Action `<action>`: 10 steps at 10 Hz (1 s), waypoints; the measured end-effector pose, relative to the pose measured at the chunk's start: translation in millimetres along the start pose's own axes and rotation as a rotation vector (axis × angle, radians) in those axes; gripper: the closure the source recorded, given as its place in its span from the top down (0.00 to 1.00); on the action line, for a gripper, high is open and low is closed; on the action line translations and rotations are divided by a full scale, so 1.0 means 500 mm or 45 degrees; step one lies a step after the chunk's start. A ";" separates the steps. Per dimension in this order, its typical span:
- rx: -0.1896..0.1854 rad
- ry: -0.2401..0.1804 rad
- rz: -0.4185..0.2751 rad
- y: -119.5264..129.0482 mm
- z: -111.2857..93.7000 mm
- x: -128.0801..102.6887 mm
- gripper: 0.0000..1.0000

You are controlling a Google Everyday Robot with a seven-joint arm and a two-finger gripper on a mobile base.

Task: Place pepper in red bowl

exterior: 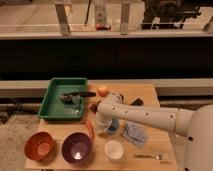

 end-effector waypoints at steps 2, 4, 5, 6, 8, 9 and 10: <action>0.002 0.040 -0.075 -0.007 -0.025 -0.023 0.73; -0.009 0.059 -0.128 -0.009 -0.031 -0.032 0.80; -0.013 0.058 -0.167 -0.012 -0.030 -0.034 0.80; -0.016 0.054 -0.234 -0.014 -0.029 -0.035 0.80; -0.029 0.029 -0.505 -0.016 -0.025 -0.040 0.80; -0.043 0.010 -0.604 -0.017 -0.021 -0.045 0.80; -0.076 -0.001 -0.671 -0.016 -0.010 -0.050 0.80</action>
